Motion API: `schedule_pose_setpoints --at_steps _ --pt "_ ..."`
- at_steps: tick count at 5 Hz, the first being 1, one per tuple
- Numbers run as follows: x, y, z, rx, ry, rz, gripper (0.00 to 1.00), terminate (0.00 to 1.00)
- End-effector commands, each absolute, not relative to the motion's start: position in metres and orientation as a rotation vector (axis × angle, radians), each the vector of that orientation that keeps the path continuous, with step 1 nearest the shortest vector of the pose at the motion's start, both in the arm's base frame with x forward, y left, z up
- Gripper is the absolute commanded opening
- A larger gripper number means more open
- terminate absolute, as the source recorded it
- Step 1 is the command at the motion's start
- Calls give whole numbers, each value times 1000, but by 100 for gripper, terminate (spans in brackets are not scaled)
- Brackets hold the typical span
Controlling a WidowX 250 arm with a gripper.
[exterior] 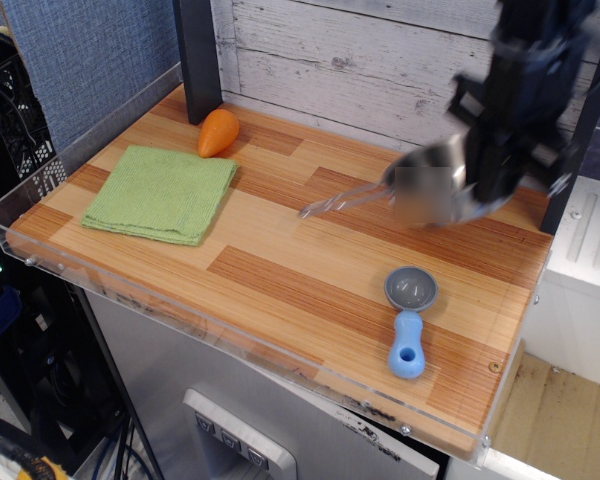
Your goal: Put silver pan above the blue spoon
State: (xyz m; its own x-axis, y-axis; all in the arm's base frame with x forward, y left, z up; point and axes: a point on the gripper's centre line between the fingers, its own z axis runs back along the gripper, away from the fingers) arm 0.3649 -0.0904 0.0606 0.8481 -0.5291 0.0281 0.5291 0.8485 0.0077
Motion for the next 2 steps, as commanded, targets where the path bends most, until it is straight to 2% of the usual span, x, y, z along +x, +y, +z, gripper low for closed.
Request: schedule_pose_setpoints --at_steps 1,2 --pt "350 -73 53 -25 -19 -520 0 0" --pt "350 -74 46 -36 0 -528 0 0"
